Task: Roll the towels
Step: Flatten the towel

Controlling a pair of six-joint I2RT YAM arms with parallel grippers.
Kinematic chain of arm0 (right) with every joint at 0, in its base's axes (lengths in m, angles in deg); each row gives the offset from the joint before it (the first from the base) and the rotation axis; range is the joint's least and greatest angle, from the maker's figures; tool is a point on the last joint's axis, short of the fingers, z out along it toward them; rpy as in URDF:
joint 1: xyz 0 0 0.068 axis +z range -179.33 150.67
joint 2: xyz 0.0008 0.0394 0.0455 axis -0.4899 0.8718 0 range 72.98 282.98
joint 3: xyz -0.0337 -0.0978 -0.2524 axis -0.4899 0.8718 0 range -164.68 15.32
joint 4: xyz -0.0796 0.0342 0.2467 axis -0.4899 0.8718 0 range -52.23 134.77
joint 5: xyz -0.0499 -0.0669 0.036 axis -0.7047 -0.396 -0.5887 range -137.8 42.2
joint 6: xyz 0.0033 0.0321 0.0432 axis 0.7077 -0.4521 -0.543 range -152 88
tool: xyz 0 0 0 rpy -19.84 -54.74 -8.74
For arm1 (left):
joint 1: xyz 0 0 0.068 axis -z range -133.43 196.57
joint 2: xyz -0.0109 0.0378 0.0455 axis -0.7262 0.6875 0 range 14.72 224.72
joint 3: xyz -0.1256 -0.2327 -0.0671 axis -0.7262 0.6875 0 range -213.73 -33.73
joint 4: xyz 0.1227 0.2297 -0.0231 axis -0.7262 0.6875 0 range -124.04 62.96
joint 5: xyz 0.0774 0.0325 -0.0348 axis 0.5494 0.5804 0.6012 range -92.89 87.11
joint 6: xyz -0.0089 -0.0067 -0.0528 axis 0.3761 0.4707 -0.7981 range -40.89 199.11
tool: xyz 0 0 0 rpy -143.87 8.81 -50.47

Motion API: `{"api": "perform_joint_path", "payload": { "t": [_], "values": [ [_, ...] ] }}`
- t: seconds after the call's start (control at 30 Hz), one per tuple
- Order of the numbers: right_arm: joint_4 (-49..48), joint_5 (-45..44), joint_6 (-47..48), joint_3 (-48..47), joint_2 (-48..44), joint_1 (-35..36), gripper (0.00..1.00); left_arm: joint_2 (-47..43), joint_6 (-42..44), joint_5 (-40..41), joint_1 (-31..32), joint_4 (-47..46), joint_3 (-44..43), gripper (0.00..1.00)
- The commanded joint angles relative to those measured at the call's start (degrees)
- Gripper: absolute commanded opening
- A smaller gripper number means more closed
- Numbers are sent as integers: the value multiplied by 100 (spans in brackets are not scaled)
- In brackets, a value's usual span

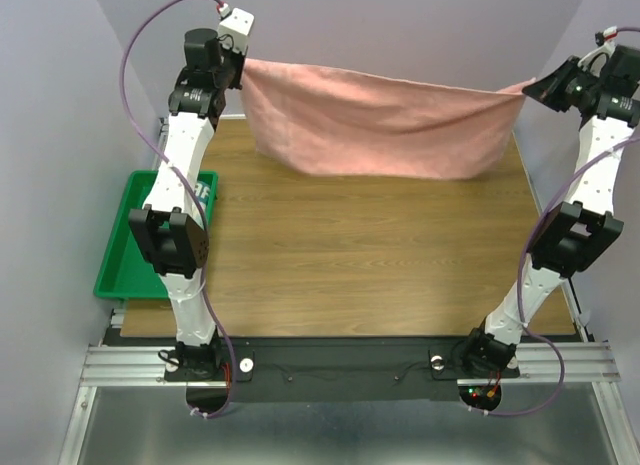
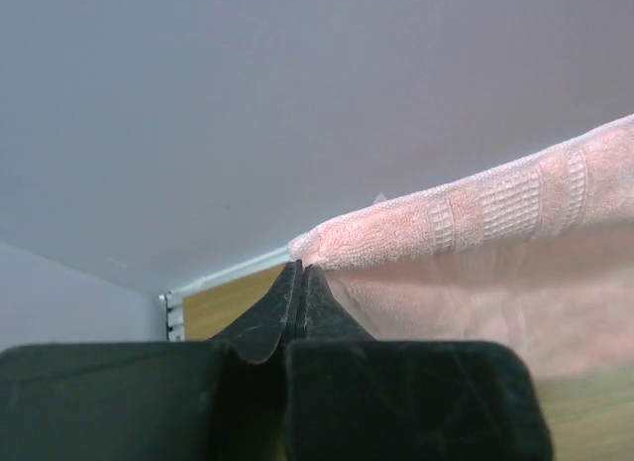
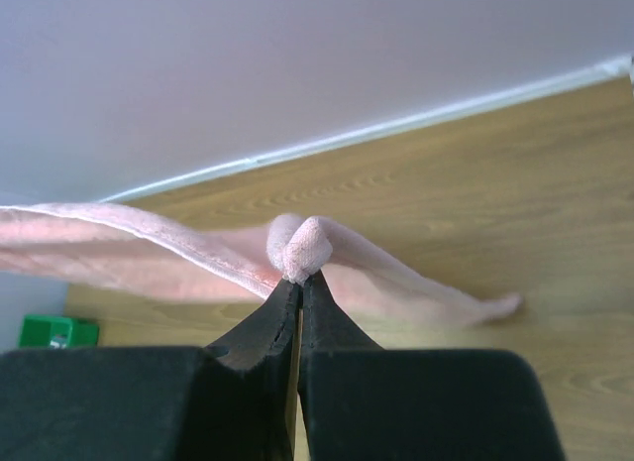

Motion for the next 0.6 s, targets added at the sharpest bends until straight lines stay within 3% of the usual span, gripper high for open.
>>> {"api": "perform_joint_path", "payload": {
  "t": [0.0, 0.13, 0.37, 0.5, 0.57],
  "values": [
    [-598, 278, -144, -334, -501, -37, 1, -516, -135, -18, -216, -579, -297, 0],
    [-607, 359, 66, 157, -792, -37, 1, -1437, 145, -212, -287, -1027, 1134, 0],
    [-581, -159, 1452, 2933, -1696, -46, 1, -2827, 1077, -827, -296, -1160, 4734, 0],
    [-170, -773, 2534, 4811, -2312, -46, 1, -3600, 2051, -1196, -296, -756, 6250, 0],
    [25, -1073, 3148, 5315, -2557, -46, 1, -3821, 2439, -1284, -287, -319, 6873, 0]
  ]
}}
